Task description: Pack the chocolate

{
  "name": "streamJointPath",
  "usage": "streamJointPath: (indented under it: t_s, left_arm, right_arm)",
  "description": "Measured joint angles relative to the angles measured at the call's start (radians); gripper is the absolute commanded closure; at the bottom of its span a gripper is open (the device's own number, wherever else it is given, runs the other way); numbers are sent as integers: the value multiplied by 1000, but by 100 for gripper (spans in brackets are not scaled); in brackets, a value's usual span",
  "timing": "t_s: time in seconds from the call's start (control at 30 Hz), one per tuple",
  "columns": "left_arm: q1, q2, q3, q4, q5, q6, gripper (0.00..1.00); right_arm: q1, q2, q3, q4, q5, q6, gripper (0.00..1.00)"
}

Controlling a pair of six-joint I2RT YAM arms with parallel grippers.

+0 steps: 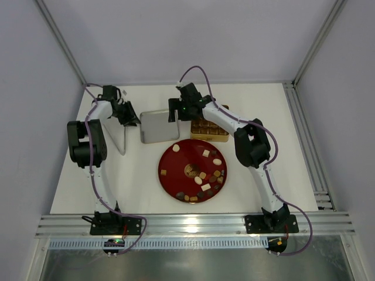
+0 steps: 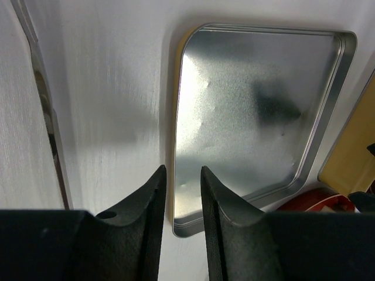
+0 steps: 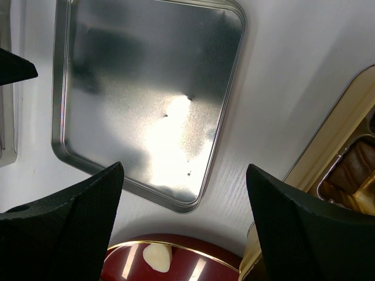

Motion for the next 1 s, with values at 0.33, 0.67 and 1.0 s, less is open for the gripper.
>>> streamJointPath:
  t_s: [0.33,0.67,1.0]
  left_arm:
    - [-26,1,4,-2,-25,1,76]
    - [-45,28,5,-8,-71,6,77]
    - [-55,46,16,-20,-113,24,74]
  right_arm:
    - [0,24,10,1,1,16,17]
    - [2,54,10,8,-2,21,18]
    - [2,56,11,9,-4,25,18]
